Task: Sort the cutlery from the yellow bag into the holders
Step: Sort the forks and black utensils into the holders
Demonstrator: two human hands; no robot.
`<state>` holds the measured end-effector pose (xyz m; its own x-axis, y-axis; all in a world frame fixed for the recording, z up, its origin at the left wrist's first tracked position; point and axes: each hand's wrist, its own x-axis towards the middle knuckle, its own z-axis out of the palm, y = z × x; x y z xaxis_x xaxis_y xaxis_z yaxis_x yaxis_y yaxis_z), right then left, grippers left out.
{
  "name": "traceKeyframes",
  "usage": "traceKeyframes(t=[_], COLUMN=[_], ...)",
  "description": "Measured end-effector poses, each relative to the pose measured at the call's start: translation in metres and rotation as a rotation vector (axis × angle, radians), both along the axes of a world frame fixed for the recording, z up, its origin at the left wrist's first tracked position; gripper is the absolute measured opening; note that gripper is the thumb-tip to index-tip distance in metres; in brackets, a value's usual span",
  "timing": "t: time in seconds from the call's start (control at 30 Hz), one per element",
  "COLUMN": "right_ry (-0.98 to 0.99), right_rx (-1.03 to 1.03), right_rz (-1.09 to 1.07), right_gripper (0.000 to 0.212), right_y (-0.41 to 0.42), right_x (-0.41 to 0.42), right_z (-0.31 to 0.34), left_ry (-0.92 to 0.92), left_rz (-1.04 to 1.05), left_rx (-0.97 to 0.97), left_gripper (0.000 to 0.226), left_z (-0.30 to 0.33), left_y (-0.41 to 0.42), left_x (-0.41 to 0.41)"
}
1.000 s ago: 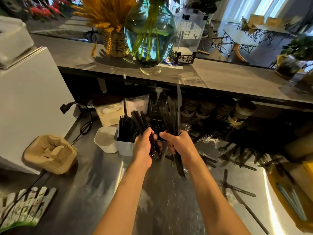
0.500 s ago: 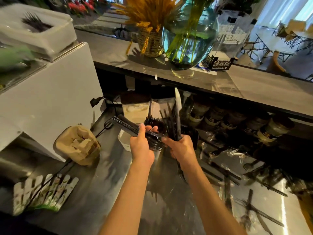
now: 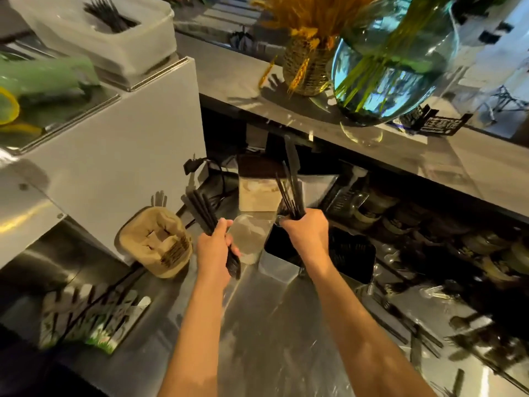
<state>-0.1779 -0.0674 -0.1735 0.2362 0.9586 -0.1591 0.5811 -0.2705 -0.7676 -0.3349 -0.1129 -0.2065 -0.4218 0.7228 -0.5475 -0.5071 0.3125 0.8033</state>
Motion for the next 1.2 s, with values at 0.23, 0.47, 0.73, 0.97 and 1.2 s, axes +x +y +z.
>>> traceKeyframes(t=[0.23,0.47,0.73,0.97,1.2], right_ry=[-0.127,0.662,0.851,0.998,0.954], right_rx=[-0.040,-0.322,-0.412,-0.401,-0.388], right_rz=[0.221,0.157,0.224,0.217,0.276], right_gripper=[0.021,0.033,0.055,0.052,0.052], right_y=[0.033,0.011,-0.055,-0.099,-0.140], right_x=[-0.032,-0.003,0.042,0.079,0.108], right_z=[-0.023,0.004,0.011,0.010,0.024], left_ry=[-0.028,0.012,-0.011,-0.102,0.018], left_rz=[-0.086,-0.171,-0.253,-0.542,-0.680], left_rx=[0.002,0.019,0.121,0.174,0.245], left_gripper=[0.025,0.028,0.024,0.032,0.023], left_z=[-0.005,-0.001,0.030,0.047,0.054], left_y=[0.007,0.008,0.000,-0.032,-0.058], left_x=[-0.003,0.017,0.058,0.100,0.123])
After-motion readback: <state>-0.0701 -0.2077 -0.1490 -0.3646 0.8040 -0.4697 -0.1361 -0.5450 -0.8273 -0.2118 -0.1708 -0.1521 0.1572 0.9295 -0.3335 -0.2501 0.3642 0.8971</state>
